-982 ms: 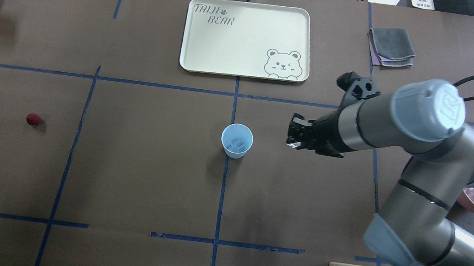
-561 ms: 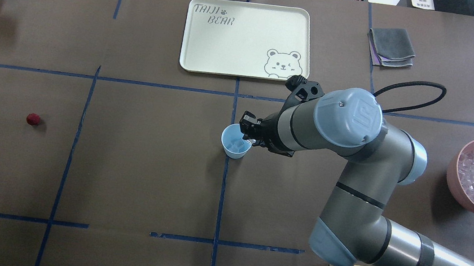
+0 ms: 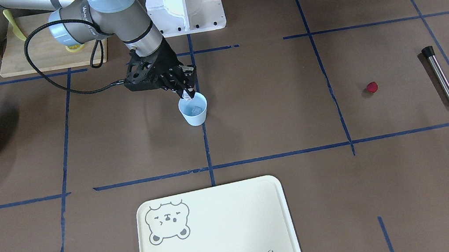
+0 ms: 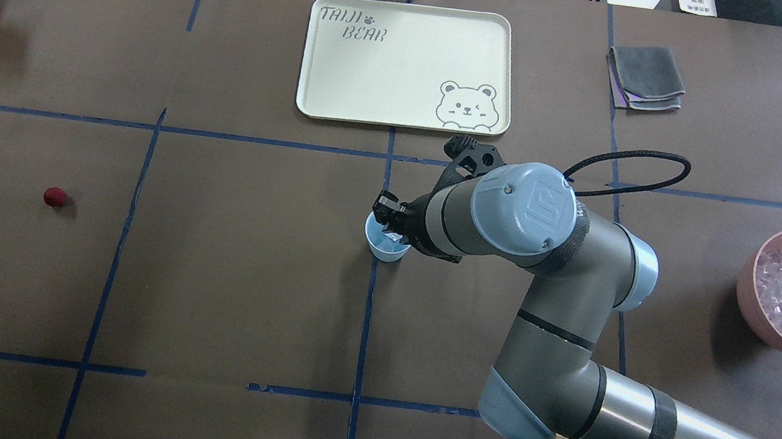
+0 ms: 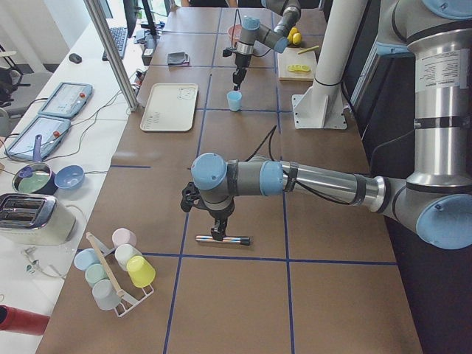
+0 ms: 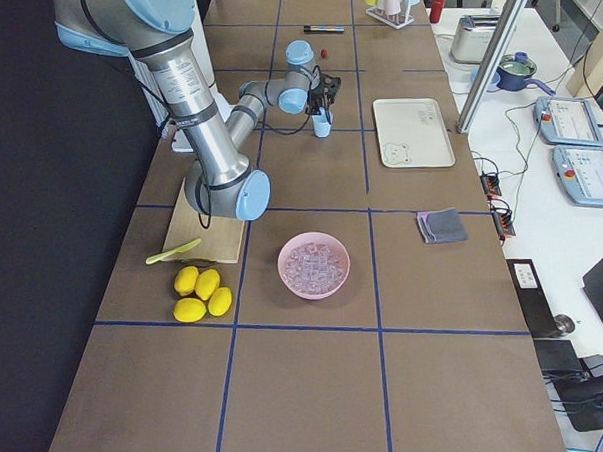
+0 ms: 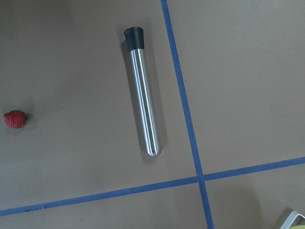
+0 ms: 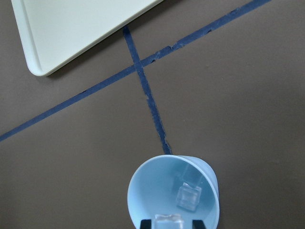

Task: Mash ice and strawberries in cup
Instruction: 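Carry the third ice cube to the blue cup and release it, then raise the right gripper away from the cup above the bowl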

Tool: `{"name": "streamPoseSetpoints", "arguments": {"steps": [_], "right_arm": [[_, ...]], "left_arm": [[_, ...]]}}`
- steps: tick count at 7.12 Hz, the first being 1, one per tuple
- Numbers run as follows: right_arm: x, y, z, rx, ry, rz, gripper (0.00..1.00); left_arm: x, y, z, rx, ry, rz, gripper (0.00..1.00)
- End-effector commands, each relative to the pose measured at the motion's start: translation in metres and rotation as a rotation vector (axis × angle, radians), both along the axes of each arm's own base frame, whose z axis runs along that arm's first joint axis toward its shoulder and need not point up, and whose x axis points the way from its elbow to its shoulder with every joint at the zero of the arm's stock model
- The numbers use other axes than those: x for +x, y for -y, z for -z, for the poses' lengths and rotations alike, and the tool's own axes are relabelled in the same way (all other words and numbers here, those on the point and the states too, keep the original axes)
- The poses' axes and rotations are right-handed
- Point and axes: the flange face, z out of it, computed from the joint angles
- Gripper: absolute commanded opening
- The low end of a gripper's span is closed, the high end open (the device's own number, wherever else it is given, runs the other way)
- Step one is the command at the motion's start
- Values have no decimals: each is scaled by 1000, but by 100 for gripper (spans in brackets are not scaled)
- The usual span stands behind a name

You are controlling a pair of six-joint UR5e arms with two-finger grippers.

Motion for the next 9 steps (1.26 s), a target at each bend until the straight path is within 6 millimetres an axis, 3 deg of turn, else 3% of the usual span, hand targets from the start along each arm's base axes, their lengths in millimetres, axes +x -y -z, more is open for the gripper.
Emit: {"name": "streamPoseSetpoints", "arguments": {"steps": [1,2,3,5,6,7,9], "right_arm": [[-2,-5,0,10,-2,-5,100],[6,-4,3,19,7,-7,100],[45,4,-10,8,14,-14,100],[163,33,-68,-19,0,74,100],[221,52,-95,-26,-5,97,100],[273,67,-125,-17,-19,110,100],[362,77,-173,38,-33,135,100]], "left_arm": [[0,0,-4,-8,0,0,100],[1,0,-5,-11,2,-2,100],[2,1,-5,-9,3,-4,100],[5,2,-3,-8,1,-1,100],[24,8,3,-34,3,29,100],[58,12,11,-34,8,30,100],[131,15,31,-61,-8,36,100]]}}
